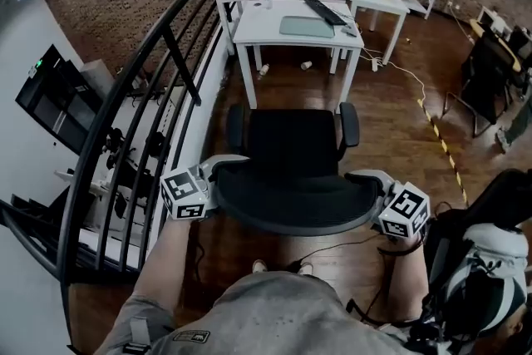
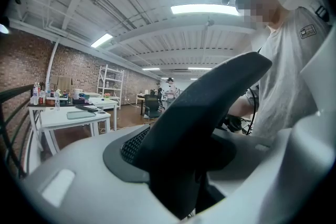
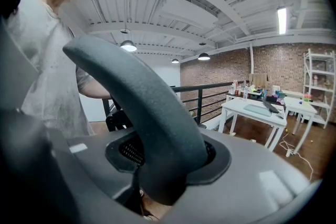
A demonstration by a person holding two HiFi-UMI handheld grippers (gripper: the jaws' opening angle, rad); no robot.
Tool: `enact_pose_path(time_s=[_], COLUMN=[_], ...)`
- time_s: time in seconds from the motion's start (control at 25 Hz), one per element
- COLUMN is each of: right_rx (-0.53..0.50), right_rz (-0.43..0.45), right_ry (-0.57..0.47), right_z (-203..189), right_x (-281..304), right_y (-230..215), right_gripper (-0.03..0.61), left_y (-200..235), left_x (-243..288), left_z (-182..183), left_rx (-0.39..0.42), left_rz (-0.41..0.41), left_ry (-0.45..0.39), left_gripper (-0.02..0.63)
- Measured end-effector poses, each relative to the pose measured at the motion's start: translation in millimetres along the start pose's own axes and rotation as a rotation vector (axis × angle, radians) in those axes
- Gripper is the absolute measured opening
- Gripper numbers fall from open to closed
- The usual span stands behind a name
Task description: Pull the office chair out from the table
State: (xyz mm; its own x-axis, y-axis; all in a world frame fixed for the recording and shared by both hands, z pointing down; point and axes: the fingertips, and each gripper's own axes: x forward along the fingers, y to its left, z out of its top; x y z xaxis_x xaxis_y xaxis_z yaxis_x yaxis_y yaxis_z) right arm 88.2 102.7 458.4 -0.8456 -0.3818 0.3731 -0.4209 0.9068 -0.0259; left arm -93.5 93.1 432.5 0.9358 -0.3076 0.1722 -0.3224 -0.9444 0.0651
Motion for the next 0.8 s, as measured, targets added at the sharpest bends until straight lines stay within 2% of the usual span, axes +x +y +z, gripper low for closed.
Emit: enact_pose_path(time_s=[0.64,0.8], right_rx=[-0.013,-0.010], right_rz=[0.001,-0.020], right_ry=[-0.010,-0.034], right_z=[-1.5,-4.2], right_x=[-12.6,-12.8], right_y=[36.6,34.9], right_gripper=[0.202,0.232], left_y=[-34.5,-35.8], left_x=[-16.9,-17.2], left_z=[-1.6,-1.6], left_rx=[0.024,0.009], left_rz=[-0.020,0.000], left_ry=[-0.012,-0.043], left_gripper=[0.230,0.260])
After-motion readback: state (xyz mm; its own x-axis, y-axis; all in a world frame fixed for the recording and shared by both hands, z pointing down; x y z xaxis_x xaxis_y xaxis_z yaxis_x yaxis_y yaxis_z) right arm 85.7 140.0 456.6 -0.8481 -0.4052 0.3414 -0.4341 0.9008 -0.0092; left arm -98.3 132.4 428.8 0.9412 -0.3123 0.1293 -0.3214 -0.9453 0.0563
